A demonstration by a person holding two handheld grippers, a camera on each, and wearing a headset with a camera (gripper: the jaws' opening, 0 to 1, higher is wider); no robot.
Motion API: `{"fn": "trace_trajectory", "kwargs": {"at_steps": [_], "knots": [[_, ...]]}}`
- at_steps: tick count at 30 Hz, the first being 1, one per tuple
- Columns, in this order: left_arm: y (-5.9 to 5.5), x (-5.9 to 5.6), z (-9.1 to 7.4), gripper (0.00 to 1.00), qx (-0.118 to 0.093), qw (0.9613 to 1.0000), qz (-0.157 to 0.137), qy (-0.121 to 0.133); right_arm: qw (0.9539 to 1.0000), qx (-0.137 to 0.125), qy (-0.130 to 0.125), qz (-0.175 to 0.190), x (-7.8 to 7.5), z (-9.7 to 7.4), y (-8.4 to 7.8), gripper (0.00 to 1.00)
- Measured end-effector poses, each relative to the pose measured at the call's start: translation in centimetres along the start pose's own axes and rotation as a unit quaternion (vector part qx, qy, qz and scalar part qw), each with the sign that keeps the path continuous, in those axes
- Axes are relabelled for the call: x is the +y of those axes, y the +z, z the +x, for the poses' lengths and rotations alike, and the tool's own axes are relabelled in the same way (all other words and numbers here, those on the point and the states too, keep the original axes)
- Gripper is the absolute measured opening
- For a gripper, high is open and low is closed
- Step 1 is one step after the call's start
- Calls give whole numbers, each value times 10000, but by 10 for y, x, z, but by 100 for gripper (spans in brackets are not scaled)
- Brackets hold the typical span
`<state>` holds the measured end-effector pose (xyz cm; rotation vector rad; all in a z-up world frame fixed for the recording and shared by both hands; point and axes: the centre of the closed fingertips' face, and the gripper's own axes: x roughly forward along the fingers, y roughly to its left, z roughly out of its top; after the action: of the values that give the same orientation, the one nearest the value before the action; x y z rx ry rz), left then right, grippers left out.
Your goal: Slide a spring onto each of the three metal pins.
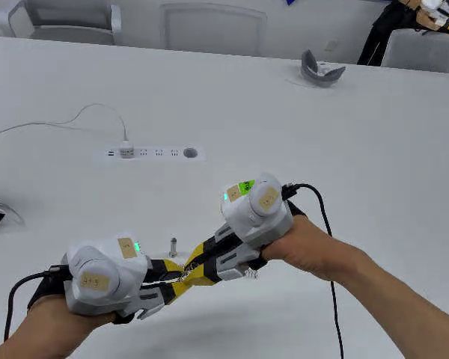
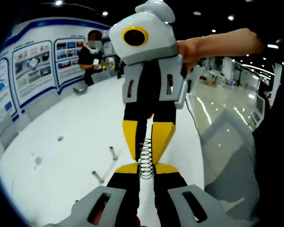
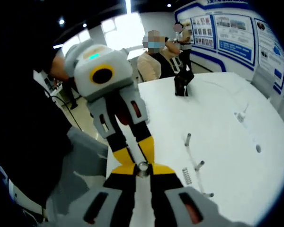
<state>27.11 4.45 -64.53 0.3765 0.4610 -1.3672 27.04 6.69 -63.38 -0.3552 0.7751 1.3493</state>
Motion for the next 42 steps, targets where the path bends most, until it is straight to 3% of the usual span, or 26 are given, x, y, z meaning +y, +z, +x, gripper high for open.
{"fn": "trace_trajectory", "kwargs": {"at_steps": [7,15,25,34,42], "knots": [[-1,-2,0,10,-55,10000,7,-74,9999,106,38,-112,3,0,0,12],[-5,1,-5,11,-174,9997,-162,29,10000,49,0,-74,2,6,3,12],[-24,13,-21,19,-201,9976,-562,360,10000,39,63,-27,0,19,5,12],[-48,29,-42,23,-195,9919,-980,779,10000,3,-41,74,-13,27,8,12],[-70,44,-65,29,-144,9836,-1310,1233,9996,122,-250,50,-34,37,8,12]]}}
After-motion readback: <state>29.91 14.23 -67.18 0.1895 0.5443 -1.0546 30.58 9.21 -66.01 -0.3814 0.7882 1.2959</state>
